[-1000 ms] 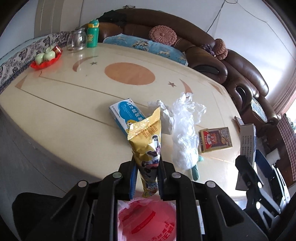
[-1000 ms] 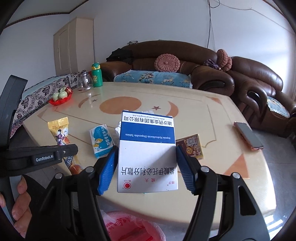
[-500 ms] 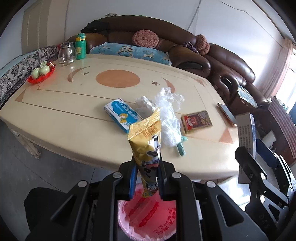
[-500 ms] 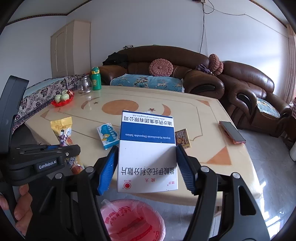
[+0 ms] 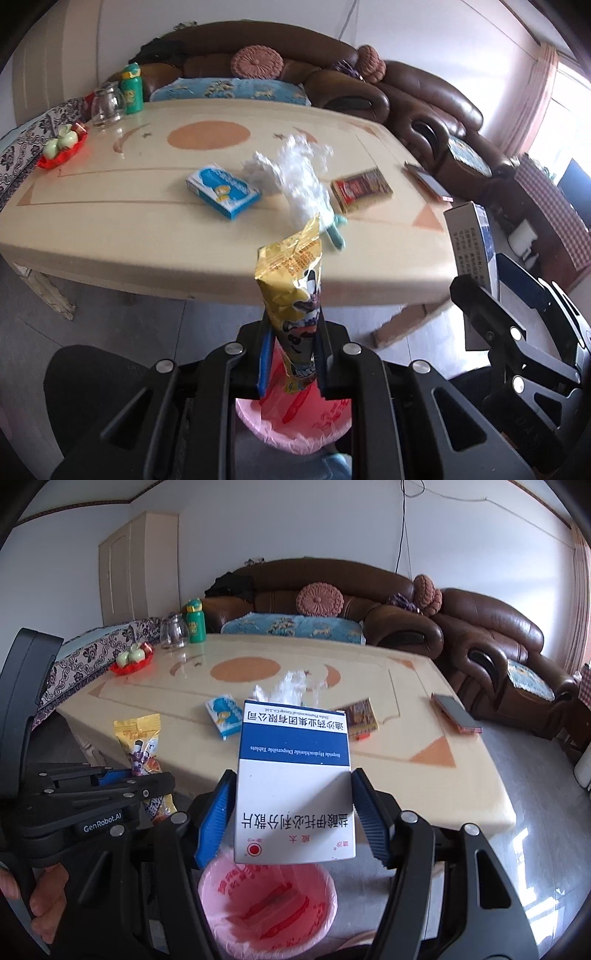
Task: Collect trash
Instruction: 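Lift the wrapper and white box and carry both toward the pink bin, then open the left tool over the bin while the right tool releases the white box, then move both open tools back to the table toward the plastic bag and blue box, then grasp the blue-and-white medicine box with the left tool while the right tool grasps the plastic bag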
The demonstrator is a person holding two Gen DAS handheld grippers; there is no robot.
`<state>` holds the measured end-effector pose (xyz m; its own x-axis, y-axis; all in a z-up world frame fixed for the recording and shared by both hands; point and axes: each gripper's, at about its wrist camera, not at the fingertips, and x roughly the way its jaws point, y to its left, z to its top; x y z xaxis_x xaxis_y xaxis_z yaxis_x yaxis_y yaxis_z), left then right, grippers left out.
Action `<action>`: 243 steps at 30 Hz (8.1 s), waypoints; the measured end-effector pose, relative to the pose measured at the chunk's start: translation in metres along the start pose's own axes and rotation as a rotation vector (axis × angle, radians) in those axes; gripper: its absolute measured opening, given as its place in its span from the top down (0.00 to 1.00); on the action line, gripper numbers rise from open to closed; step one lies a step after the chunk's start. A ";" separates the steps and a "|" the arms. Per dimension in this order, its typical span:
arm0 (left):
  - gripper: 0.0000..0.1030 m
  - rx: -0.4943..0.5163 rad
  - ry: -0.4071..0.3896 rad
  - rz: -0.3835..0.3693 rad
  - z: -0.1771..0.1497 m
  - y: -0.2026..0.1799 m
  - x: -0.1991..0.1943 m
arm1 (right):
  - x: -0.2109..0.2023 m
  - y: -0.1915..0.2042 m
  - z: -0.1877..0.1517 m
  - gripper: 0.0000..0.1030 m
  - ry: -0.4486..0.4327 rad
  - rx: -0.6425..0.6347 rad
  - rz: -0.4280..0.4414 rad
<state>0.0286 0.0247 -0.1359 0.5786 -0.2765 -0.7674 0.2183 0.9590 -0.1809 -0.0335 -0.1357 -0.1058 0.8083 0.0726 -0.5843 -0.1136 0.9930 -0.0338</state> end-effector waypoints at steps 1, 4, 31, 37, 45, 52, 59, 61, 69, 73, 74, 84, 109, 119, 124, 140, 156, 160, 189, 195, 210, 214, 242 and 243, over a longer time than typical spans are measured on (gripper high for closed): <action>0.82 0.006 0.010 -0.008 -0.003 0.000 0.002 | 0.000 0.000 -0.005 0.40 0.011 0.001 0.000; 0.82 0.024 0.030 -0.019 -0.013 -0.001 0.007 | 0.002 0.003 -0.016 0.40 0.036 -0.002 -0.004; 0.82 0.099 0.304 -0.113 -0.064 0.008 0.125 | 0.096 0.001 -0.096 0.40 0.322 0.068 0.038; 0.82 0.102 0.393 -0.097 -0.075 0.022 0.162 | 0.123 -0.001 -0.114 0.40 0.389 0.042 0.021; 0.82 0.035 0.522 -0.127 -0.087 0.036 0.209 | 0.159 0.000 -0.144 0.39 0.508 0.033 0.055; 0.82 0.003 0.590 -0.131 -0.093 0.039 0.236 | 0.183 0.000 -0.164 0.39 0.597 0.027 0.082; 0.66 0.013 0.627 -0.097 -0.101 0.041 0.250 | 0.198 -0.003 -0.173 0.39 0.645 0.059 0.119; 0.45 0.037 0.611 -0.082 -0.101 0.037 0.249 | 0.201 -0.005 -0.174 0.36 0.657 0.067 0.123; 0.22 0.005 0.549 -0.045 -0.092 0.043 0.241 | 0.202 -0.005 -0.173 0.22 0.641 0.086 0.108; 0.22 -0.009 0.540 -0.019 -0.089 0.048 0.238 | 0.202 -0.011 -0.170 0.22 0.632 0.107 0.104; 0.22 -0.009 0.539 -0.013 -0.089 0.048 0.238 | 0.200 -0.011 -0.169 0.22 0.627 0.110 0.105; 0.22 0.024 0.458 0.071 -0.081 0.047 0.213 | 0.183 -0.014 -0.154 0.22 0.553 0.132 0.094; 0.14 -0.041 0.052 0.253 0.024 0.049 -0.012 | 0.013 0.003 -0.006 0.17 0.077 0.050 0.085; 0.13 -0.091 0.003 0.259 0.047 0.049 -0.047 | -0.019 0.017 0.035 0.17 -0.024 0.016 0.136; 0.13 -0.088 -0.025 0.264 0.056 0.046 -0.056 | -0.024 0.022 0.051 0.17 -0.061 -0.004 0.137; 0.09 -0.078 -0.045 0.280 0.090 0.058 -0.037 | 0.006 0.013 0.075 0.16 -0.095 0.018 0.126; 0.09 -0.145 0.048 0.297 0.124 0.078 0.036 | 0.079 -0.005 0.072 0.16 -0.028 0.044 0.130; 0.09 -0.175 0.070 0.309 0.132 0.083 0.054 | 0.098 -0.008 0.072 0.16 -0.018 0.044 0.135; 0.09 -0.472 0.318 0.312 0.181 0.139 0.194 | 0.219 -0.005 0.053 0.16 0.091 0.008 0.149; 0.09 -0.510 0.333 0.346 0.182 0.146 0.209 | 0.228 -0.005 0.055 0.16 0.097 0.012 0.155; 0.09 -0.533 0.387 0.312 0.187 0.154 0.247 | 0.254 -0.006 0.042 0.16 0.158 0.044 0.175; 0.09 -0.523 0.393 0.315 0.188 0.156 0.252 | 0.258 -0.009 0.041 0.16 0.153 0.058 0.169; 0.32 -0.493 0.408 0.350 0.203 0.127 0.266 | 0.238 -0.004 0.034 0.69 0.082 -0.015 0.107; 0.32 -0.490 0.409 0.345 0.203 0.127 0.265 | 0.237 -0.004 0.034 0.70 0.080 -0.013 0.109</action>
<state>0.3694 0.0600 -0.2371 0.1900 0.0010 -0.9818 -0.3565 0.9318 -0.0681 0.1787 -0.1194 -0.2167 0.7421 0.1713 -0.6481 -0.2057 0.9783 0.0231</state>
